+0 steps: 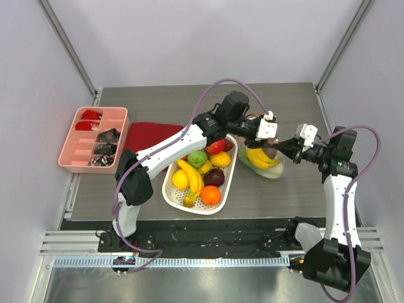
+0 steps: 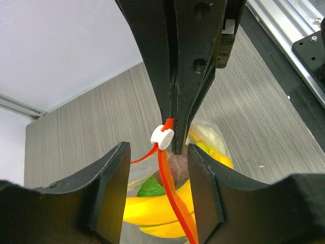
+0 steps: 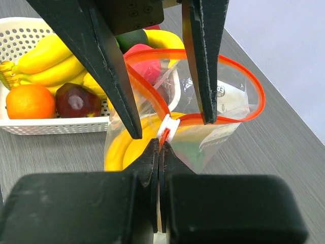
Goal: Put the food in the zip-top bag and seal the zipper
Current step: Zip the zipper food storage bag at the center of the board, then place the zipper food storage bag at the center of the board.
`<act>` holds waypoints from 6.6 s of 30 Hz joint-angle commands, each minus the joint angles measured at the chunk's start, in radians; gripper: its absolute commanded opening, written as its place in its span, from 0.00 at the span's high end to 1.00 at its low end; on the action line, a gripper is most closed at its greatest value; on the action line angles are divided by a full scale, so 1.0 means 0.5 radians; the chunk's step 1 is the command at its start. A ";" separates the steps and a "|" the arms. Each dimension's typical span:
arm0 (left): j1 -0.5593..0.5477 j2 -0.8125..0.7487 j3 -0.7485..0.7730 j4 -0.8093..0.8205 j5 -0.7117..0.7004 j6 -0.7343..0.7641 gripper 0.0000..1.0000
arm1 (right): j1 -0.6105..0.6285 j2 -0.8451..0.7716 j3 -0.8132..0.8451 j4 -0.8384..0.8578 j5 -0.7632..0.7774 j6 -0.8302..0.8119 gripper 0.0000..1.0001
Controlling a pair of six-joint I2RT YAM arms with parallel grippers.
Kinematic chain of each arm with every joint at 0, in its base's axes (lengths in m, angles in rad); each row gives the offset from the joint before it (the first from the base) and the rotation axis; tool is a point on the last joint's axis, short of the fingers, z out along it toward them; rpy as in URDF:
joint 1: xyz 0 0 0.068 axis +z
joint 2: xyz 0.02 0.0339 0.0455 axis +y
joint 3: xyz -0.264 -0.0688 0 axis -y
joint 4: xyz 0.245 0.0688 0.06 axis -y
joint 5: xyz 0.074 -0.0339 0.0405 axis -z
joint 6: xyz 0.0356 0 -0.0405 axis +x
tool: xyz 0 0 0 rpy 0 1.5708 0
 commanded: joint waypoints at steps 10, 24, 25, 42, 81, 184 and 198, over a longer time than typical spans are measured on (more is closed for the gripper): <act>-0.039 0.061 0.192 -0.127 0.145 0.093 0.68 | 0.009 -0.063 0.001 0.022 -0.080 -0.097 0.99; 0.080 0.104 0.167 -0.252 0.013 0.154 0.81 | -0.028 -0.103 0.019 0.018 -0.052 -0.088 0.99; 0.086 0.107 0.171 -0.255 0.010 0.154 0.81 | -0.034 -0.100 0.025 0.018 -0.058 -0.079 0.99; 0.185 0.042 0.103 -0.185 0.077 0.078 0.56 | -0.153 -0.082 0.056 0.015 -0.153 -0.088 0.99; 0.068 0.143 0.247 -0.133 0.096 0.102 1.00 | -0.157 -0.112 0.010 0.009 -0.144 -0.097 0.99; 0.491 -0.126 0.180 -0.918 -0.196 0.298 1.00 | 0.883 0.590 0.709 -0.641 1.193 -0.085 0.53; 0.553 -0.074 0.250 -0.884 -0.187 0.142 1.00 | 0.942 0.590 0.648 -0.791 1.224 -0.220 0.98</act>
